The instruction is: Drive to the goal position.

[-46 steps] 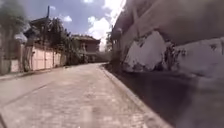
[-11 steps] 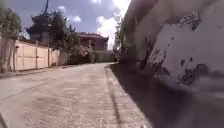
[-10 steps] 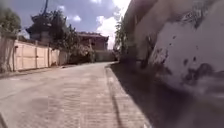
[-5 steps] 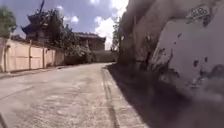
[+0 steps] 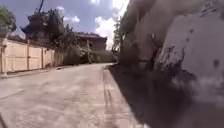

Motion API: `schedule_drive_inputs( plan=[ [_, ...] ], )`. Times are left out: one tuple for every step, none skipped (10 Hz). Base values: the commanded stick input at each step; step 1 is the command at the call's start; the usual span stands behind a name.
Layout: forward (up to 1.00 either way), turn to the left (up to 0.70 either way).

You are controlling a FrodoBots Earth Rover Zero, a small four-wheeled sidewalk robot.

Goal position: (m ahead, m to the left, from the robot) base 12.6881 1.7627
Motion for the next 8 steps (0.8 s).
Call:
schedule_drive_inputs(
  plan=[
    [0.85, 0.0],
    [0.85, 0.0],
    [0.85, 0.0],
    [0.85, 0.0],
    [0.85, 0.0],
    [0.85, 0.0],
    [0.85, 0.0],
    [0.85, 0.0]
  ],
)
